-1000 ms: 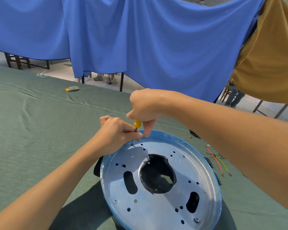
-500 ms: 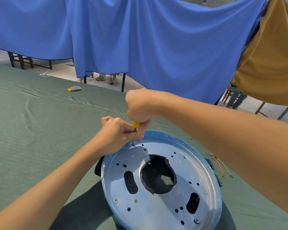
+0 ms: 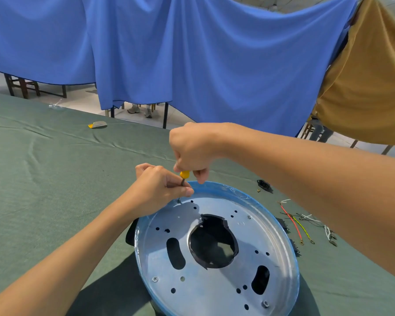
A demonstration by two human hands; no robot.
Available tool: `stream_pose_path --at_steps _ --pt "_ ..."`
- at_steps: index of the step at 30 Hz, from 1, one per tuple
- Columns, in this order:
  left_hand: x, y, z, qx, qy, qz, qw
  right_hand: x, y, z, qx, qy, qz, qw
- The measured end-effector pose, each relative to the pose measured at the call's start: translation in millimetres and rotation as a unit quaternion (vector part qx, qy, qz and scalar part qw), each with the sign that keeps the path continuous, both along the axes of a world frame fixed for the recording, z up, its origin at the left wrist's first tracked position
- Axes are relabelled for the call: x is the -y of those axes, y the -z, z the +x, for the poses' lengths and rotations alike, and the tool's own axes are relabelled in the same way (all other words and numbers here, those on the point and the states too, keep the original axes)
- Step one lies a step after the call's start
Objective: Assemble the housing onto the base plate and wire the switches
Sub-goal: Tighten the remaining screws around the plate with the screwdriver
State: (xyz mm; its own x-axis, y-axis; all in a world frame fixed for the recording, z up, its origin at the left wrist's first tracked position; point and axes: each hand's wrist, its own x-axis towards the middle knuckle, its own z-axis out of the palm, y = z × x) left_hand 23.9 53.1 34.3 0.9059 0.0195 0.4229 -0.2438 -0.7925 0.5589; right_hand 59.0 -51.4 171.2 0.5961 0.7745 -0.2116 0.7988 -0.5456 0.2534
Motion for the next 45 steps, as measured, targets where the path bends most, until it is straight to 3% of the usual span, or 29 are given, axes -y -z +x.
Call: stream_pose_path --at_steps 3,6,13,21,24,30,33,40,45 --pt "1 -2 0 -0.009 -0.013 -0.003 1.0 -9 2 -1 -0.024 0.059 0.007 0.998" --pt "0 -2 0 -0.016 -0.002 0.001 1.0 -8 0 -4 -0.027 0.056 -0.008 0.998" --pt "-1 2 4 -0.016 -0.009 -0.002 1.0 6 -9 -1 0.033 -0.068 -0.035 0.997" --pt "0 0 1 -0.014 -0.02 0.003 1.0 -17 -1 -2 -0.047 0.078 0.0 0.996" --pt "-1 1 2 -0.021 -0.02 0.006 1.0 -19 -1 -7 -0.062 0.087 -0.008 0.994" --pt "-1 2 3 -0.014 -0.013 0.018 1.0 2 -19 -5 0.034 -0.054 -0.025 0.998" --pt "-1 2 4 -0.013 -0.012 0.023 1.0 3 -17 -1 0.068 -0.075 -0.036 0.994" --pt "0 1 4 -0.013 -0.01 0.031 0.999 7 -7 8 -0.084 0.094 0.028 0.992" --pt "-1 2 4 -0.013 -0.007 0.024 1.0 13 -17 2 -0.019 0.02 0.008 1.0"
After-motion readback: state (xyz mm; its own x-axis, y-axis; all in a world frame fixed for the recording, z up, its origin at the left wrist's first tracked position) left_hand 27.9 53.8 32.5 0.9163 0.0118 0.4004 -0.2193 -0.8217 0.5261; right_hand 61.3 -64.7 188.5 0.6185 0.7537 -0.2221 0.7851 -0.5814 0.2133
